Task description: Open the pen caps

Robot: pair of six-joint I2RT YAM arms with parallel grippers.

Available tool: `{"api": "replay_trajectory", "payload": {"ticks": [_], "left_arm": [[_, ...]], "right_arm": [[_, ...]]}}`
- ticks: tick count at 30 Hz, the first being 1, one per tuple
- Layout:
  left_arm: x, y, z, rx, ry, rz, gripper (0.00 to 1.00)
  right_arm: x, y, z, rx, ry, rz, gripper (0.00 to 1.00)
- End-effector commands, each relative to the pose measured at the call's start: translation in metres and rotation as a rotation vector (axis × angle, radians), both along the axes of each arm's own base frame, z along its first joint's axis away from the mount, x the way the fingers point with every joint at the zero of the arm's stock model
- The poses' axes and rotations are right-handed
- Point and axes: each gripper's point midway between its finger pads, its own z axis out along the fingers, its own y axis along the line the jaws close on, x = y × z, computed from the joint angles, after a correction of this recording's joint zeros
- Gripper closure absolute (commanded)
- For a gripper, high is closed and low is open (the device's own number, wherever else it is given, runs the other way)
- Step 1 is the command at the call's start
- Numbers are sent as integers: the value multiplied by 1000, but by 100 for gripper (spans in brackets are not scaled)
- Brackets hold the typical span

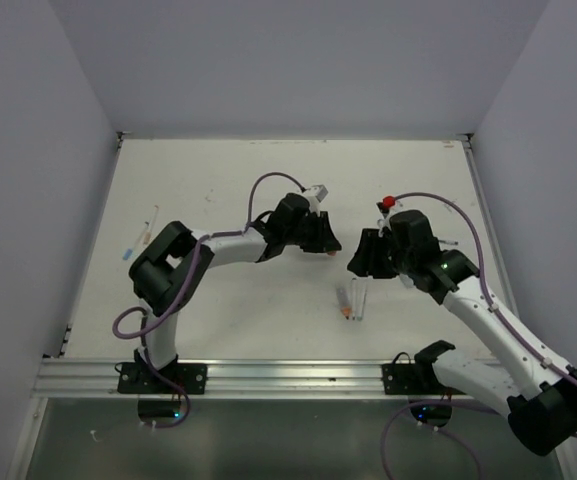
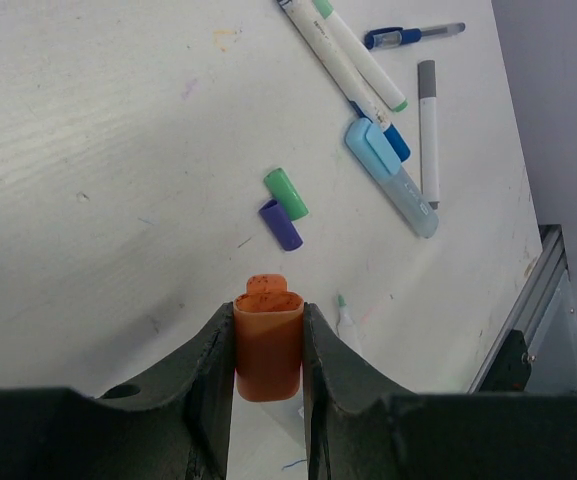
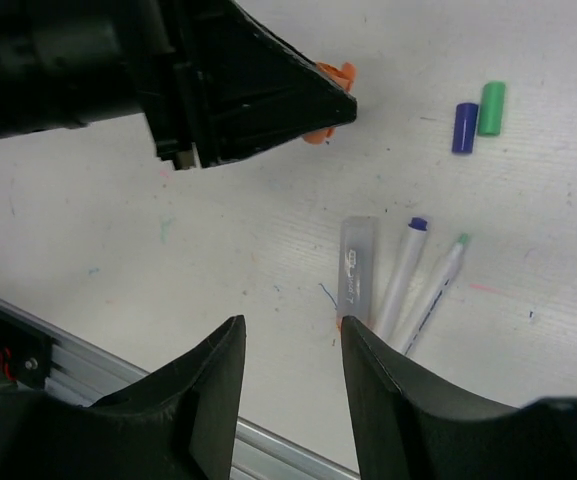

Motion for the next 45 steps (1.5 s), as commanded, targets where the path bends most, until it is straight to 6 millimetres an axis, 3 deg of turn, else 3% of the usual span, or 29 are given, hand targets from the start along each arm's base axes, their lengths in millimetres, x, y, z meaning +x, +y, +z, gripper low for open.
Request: {"api": "replay_trajectory", "payload": {"ticks": [1, 12, 15, 22, 27, 29, 31, 32, 34, 35, 37, 38, 40, 41, 43, 45], "left_arm": [[15, -17, 10, -65, -15, -9, 94], [24, -32, -11, -73, 34, -15, 86], [27, -36, -15, -66, 41, -17, 78], [29, -35, -17, -48, 42, -15, 49], [27, -27, -12, -28, 26, -23, 44], [34, -15, -6, -19, 6, -1, 44], [42, 7, 10, 13, -38, 43, 44], [55, 27, 17, 28, -53, 90, 44], [63, 62, 39, 63, -97, 138, 44], [78, 91, 63, 61, -143, 201, 43], [85, 136, 66, 171, -168, 267, 41], [95, 168, 85, 200, -207, 335, 41], [99, 220, 88, 351, -234, 430, 40], [104, 255, 101, 399, -255, 516, 40], [105, 315, 100, 514, -239, 624, 40], [102, 350, 97, 564, -203, 678, 40]], "right_arm": [[-6, -16, 21, -45, -22, -40, 53], [-15, -12, 18, -16, -5, -21, 53], [-14, -16, 18, -31, -13, -27, 53], [-15, -17, 17, -41, -16, -17, 53], [-14, -14, 13, -35, -12, -4, 53], [-14, -11, 13, -24, -17, 3, 53], [-13, -9, 12, -18, -14, 13, 53], [-14, -9, 11, -16, -13, 17, 53], [-13, -7, 10, -8, -16, 25, 53], [-14, -5, 10, -2, -14, 33, 53], [-13, -3, 8, 4, -14, 45, 53], [-13, -1, 5, 8, -8, 53, 53], [-11, 3, 3, 21, -7, 67, 53], [-11, 6, 2, 29, -7, 76, 53], [-9, 14, 0, 55, 3, 102, 53], [-8, 22, -2, 79, 20, 130, 53]]}}
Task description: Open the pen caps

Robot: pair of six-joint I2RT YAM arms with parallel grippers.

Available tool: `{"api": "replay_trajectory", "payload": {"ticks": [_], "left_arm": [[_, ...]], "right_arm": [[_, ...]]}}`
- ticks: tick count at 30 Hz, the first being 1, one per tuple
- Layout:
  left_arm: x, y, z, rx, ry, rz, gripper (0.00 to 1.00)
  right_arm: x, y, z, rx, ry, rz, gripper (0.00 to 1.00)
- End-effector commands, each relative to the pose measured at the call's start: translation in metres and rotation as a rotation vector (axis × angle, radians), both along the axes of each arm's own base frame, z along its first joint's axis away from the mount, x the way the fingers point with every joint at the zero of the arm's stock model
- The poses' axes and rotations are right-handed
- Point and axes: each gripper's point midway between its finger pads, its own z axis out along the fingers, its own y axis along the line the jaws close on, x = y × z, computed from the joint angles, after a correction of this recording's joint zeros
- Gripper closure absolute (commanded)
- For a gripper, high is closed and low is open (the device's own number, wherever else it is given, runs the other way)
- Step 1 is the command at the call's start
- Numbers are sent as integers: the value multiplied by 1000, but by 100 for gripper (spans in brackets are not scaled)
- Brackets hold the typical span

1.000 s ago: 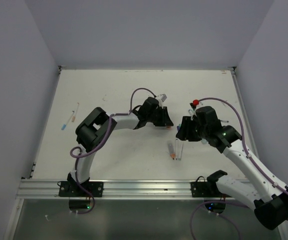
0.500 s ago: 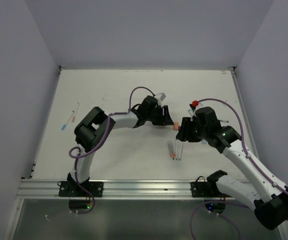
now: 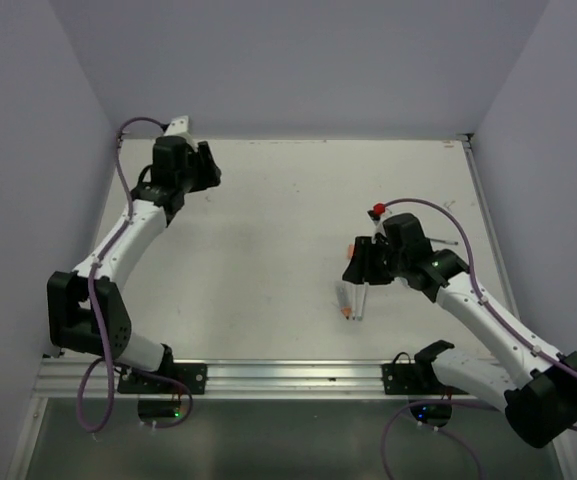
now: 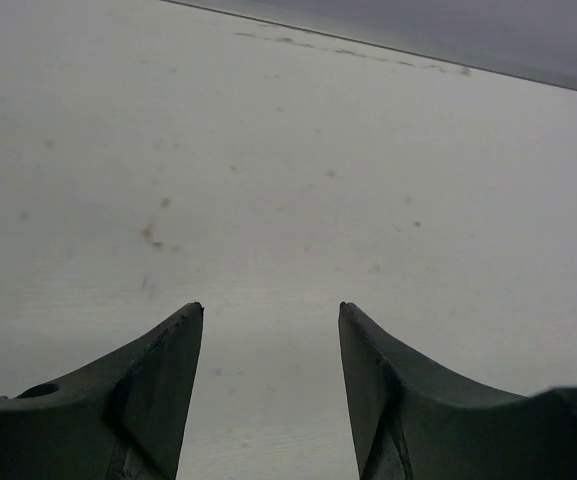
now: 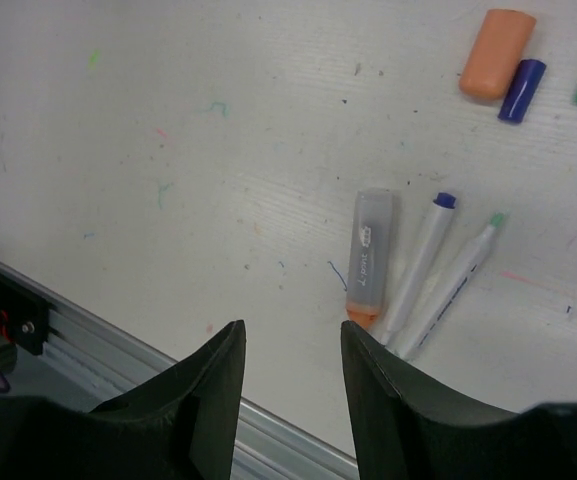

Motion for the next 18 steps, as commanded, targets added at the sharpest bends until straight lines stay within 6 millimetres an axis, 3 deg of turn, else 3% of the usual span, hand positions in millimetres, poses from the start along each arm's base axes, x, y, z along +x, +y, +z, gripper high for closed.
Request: {"api": "replay_trajectory", "payload": {"ticks": [1, 2, 4, 5, 14, 18], "left_arm": [[-18, 81, -36, 210, 163, 125, 40], [-16, 109, -37, 199, 183, 187, 39], [-20, 118, -57, 146, 270, 165, 40], [-18, 142, -68, 112, 307, 206, 39], [4, 182, -101, 144, 372, 271, 42], [17, 200, -105, 232, 375, 299, 52]], "right_arm": [[8, 24, 7, 87, -23, 86, 53], [9, 26, 7, 93, -21, 96, 53], [10, 32, 4, 105, -3, 120, 53], [11, 33, 2, 104, 2, 128, 53], [6, 51, -19, 147, 95, 218, 53], [6, 53, -23, 145, 103, 233, 53]]}}
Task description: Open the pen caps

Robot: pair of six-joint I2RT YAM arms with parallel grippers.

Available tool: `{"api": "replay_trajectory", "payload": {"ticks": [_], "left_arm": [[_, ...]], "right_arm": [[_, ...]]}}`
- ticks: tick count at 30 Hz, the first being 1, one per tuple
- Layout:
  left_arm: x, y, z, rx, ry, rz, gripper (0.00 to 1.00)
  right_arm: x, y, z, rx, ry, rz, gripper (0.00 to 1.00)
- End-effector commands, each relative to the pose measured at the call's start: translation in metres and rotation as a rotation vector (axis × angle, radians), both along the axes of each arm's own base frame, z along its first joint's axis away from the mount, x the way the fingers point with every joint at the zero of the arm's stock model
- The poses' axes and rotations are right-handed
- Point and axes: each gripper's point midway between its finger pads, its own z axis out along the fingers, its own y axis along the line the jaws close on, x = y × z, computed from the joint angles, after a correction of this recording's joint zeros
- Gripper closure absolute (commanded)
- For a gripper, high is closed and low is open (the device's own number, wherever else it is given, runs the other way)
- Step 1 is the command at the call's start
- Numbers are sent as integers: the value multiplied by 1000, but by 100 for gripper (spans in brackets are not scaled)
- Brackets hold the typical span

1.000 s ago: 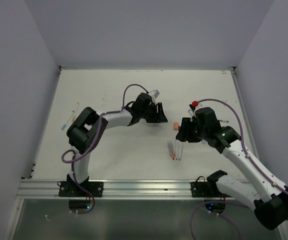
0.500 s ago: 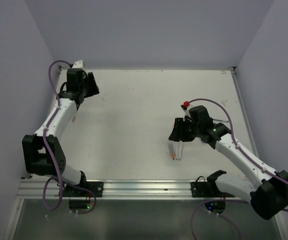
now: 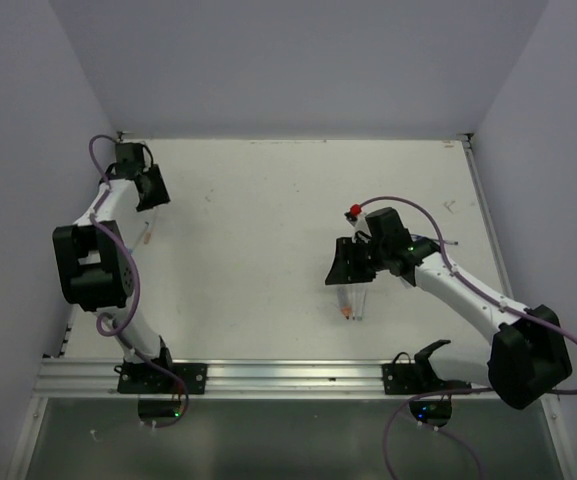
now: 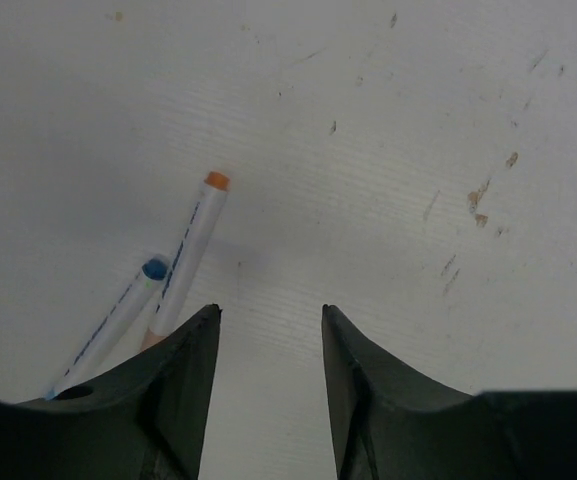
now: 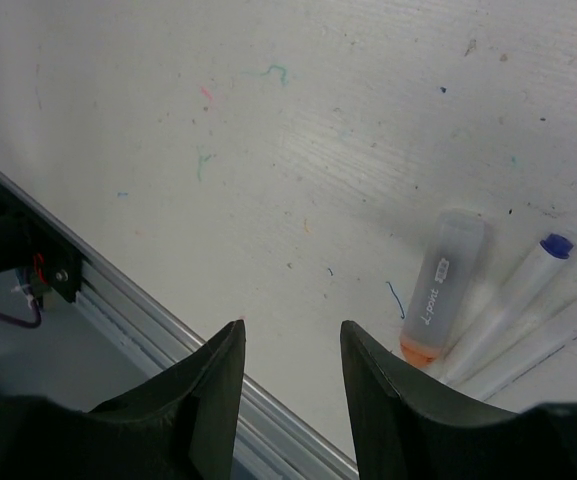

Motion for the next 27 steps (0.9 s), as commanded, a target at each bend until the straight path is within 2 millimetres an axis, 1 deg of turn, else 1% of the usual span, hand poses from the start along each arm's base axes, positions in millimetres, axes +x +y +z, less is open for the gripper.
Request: {"api": "replay_trajectory", "payload": {"ticks": [1, 2, 4, 5, 7, 8, 9, 11, 13, 15, 19, 23, 27], "left_arm": [[22, 19, 19, 109, -42, -31, 54], [26, 21, 14, 116, -38, -37, 56], [33, 24, 14, 119, -40, -59, 57], [35, 25, 5, 116, -22, -65, 57], [38, 28, -1, 116, -12, -86, 54], [41, 29, -7, 112, -1, -96, 52], [40, 31, -11, 113, 7, -98, 47], [39, 35, -20, 106, 18, -105, 46], [37, 43, -24, 102, 23, -93, 46], [37, 39, -31, 75, 14, -122, 46], [39, 44, -38, 82, 13, -131, 46], [41, 44, -52, 46, 21, -141, 46], [39, 39, -65, 15, 34, -162, 48]], "right_arm": [[3, 9, 7, 45, -34, 56, 53], [2, 10, 7, 46, -30, 60, 53], [2, 10, 7, 45, -28, 65, 53], [2, 10, 7, 46, -25, 68, 53], [1, 10, 7, 44, -23, 72, 53], [1, 11, 7, 44, -22, 73, 53], [1, 10, 7, 43, -22, 74, 53], [0, 10, 4, 41, -16, 78, 53], [-1, 10, 2, 39, -9, 82, 53], [-2, 10, 0, 40, -5, 86, 53], [-2, 12, -1, 47, -2, 88, 54], [-2, 11, 1, 46, -9, 88, 54], [-2, 10, 2, 43, -12, 86, 54]]}}
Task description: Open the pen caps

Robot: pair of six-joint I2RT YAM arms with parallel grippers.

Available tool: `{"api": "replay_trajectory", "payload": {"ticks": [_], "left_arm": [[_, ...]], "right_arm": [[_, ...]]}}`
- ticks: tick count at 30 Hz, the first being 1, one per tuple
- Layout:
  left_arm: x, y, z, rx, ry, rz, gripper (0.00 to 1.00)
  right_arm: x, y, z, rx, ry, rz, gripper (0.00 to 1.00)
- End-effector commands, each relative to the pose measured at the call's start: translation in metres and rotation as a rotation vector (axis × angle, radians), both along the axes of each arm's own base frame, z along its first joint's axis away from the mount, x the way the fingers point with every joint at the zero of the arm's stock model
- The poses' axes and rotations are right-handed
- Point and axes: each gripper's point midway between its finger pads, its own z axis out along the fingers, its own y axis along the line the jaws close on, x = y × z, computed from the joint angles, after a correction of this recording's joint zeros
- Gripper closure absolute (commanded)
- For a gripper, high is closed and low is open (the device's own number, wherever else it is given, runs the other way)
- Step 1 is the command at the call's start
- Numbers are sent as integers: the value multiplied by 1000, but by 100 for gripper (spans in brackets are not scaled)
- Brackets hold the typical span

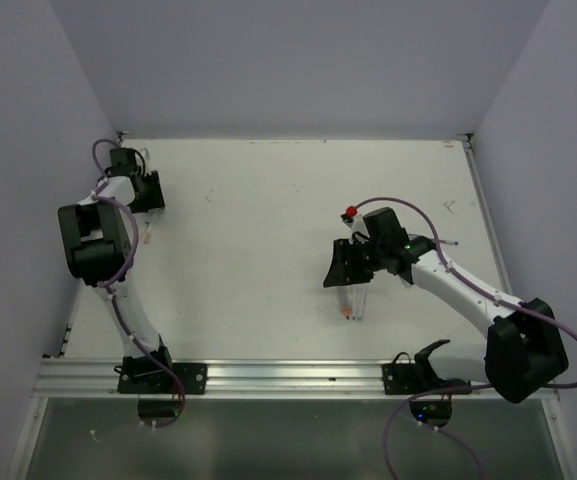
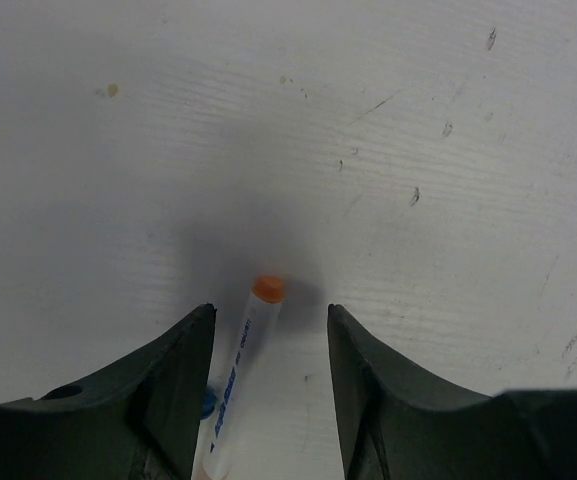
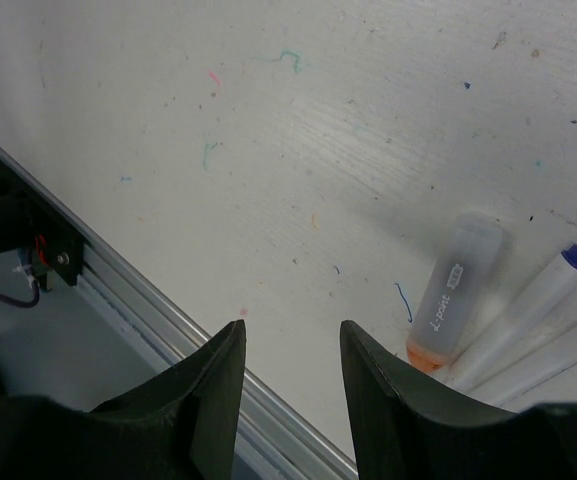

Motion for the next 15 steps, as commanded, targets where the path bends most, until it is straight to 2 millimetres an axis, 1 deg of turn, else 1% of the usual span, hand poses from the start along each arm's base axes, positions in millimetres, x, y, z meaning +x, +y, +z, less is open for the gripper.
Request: {"api": "replay_trajectory", "payload": {"ticks": [1, 5, 8, 9, 12, 13, 15], "left_arm": [[3, 2, -11, -14, -7, -36, 49], [-4, 1, -21, -15, 24, -23, 51], [-8, 1, -30, -24, 50, -10, 55], [-12, 3, -35, -15, 69, 9, 60], [-23, 2, -52, -26, 124, 23, 66], [-27, -1, -56, -26, 140, 30, 66], [-30, -6, -60, -19, 151, 30, 67]], "right_arm": [[1, 4, 8, 26, -32, 28, 54], [1, 3, 11, 27, -42, 26, 54], [1, 3, 11, 32, -41, 25, 54], [0, 4, 11, 33, -39, 26, 54], [2, 3, 15, 30, -57, 16, 54], [1, 1, 16, 27, -56, 13, 54], [1, 1, 21, 29, -70, 11, 54]]}}
